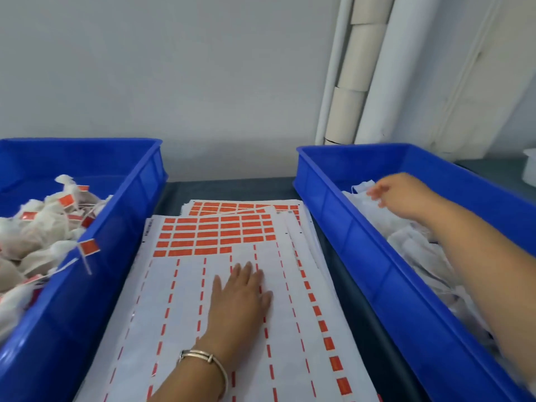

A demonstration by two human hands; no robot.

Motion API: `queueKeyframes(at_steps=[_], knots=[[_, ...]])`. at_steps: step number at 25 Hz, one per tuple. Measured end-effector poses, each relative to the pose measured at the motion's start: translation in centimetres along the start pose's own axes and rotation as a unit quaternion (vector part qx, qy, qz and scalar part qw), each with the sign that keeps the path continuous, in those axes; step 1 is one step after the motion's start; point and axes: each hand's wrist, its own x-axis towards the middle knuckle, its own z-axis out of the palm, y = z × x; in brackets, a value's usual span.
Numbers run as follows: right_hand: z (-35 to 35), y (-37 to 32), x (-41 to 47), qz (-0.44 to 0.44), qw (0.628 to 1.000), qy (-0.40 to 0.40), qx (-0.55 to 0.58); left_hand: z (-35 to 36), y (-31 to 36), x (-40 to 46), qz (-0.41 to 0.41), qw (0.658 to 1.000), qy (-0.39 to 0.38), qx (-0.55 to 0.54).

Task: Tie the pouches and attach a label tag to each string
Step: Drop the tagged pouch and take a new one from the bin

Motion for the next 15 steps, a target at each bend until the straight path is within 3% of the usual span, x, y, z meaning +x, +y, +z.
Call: queueKeyframes(at_steps=[2,6,12,15], knots=[[0.7,3.2,0.2,0.032,0.984,-0.119,-0.131,0.6,0.0,0.1,0.002,1.000,0.007,0.013],[1.8,6.0,-0.2,0.042,0.944,-0.255,-0.206,0.7,0.1,0.2,-0.002,1.000,0.013,0.013],[1.3,7.5,0.0,0.078,0.940,-0.220,-0.251,0.8,-0.1,0.2,-0.008,1.000,0.024,0.006],[1.0,8.7,-0.2,0.093,0.922,-0.240,-0.289,0.8,0.0,0.2,-0.009,1.000,0.023,0.001]])
